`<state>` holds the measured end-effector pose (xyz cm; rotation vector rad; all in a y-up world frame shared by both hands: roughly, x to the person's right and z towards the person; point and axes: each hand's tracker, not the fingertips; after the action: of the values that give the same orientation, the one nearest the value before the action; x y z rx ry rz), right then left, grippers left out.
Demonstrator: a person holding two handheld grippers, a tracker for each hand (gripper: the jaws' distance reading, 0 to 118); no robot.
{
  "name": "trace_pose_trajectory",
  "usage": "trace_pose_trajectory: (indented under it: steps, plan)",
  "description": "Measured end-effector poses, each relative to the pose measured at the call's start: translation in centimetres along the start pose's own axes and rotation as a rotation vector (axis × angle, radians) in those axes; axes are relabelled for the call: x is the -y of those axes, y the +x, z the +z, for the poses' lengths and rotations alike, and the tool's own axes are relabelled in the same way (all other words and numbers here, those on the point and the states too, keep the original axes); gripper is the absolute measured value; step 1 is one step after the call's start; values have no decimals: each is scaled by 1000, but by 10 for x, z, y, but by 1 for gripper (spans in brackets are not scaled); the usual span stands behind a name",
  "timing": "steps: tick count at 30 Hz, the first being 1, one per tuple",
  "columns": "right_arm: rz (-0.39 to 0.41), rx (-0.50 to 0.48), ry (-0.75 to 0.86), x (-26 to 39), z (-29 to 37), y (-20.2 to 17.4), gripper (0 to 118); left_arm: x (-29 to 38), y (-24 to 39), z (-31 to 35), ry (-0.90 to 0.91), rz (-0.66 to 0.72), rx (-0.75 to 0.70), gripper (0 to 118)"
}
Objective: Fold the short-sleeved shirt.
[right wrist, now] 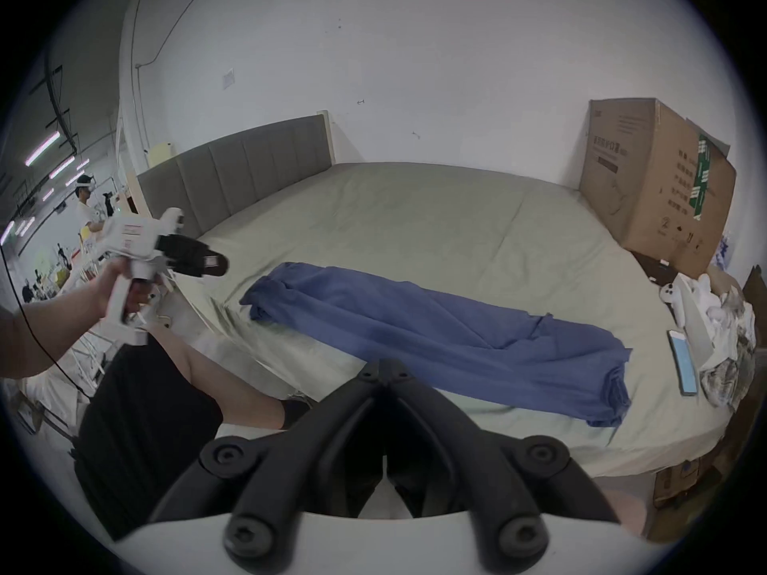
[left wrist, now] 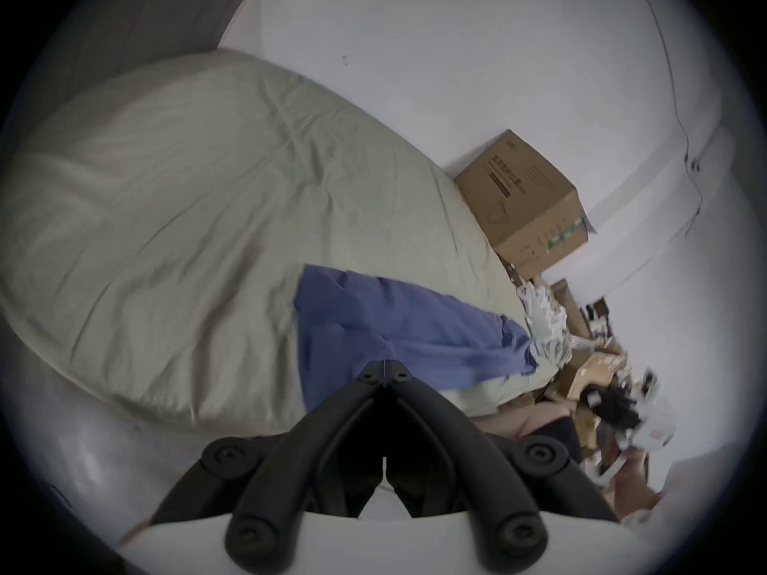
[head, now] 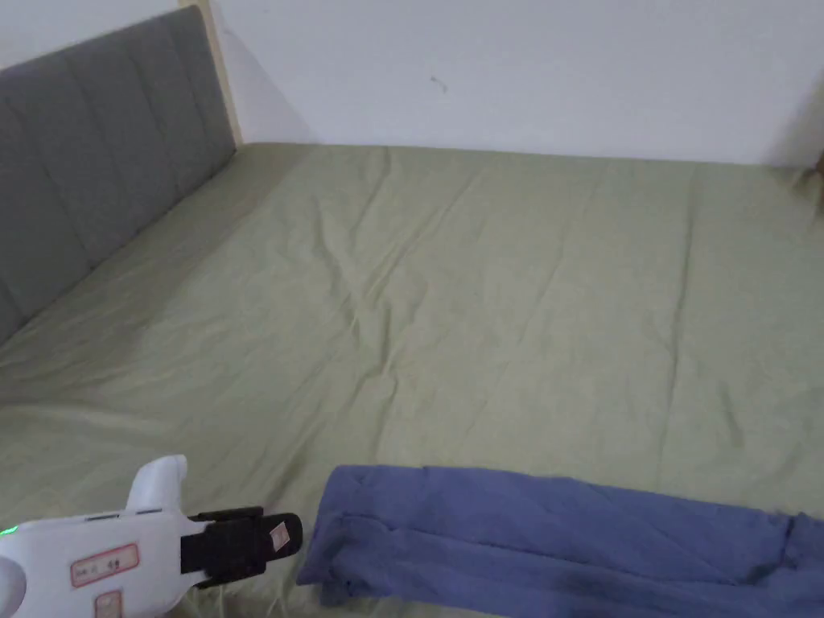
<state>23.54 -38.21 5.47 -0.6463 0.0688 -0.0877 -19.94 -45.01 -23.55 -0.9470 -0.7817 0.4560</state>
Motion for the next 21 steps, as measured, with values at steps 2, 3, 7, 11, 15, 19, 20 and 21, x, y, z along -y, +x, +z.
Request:
trace_pose_trajectory:
  steps: [2,3,7,11,15,19,20,21]
  plan:
    - [-36,-19,-21,-2,-4,-3,0,-16,-24,-17,-43,37,91,3]
    - [-42,-33,-34,-2,-6,-4,0,-22,-35,-26,-104,57,131,34]
    - [4,-25,-71,-1,-16,-13,0,-31,-63,-65,-197,120,126,112]
    - [-31,-25,-102,-4,-32,-11,0,-24,-77,-99,-258,188,130,118]
    - [-63,-27,-123,-8,-50,-10,0,-26,-46,-113,-243,139,130,118]
    - [-42,-48,-153,-9,-68,-18,0,-31,-34,-125,-259,29,82,90]
    - [-32,-53,-158,-10,-72,-20,0,-33,-30,-126,-257,-27,27,47]
    - [-28,-59,-160,-9,-73,-23,0,-34,-25,-126,-239,-75,-57,8]
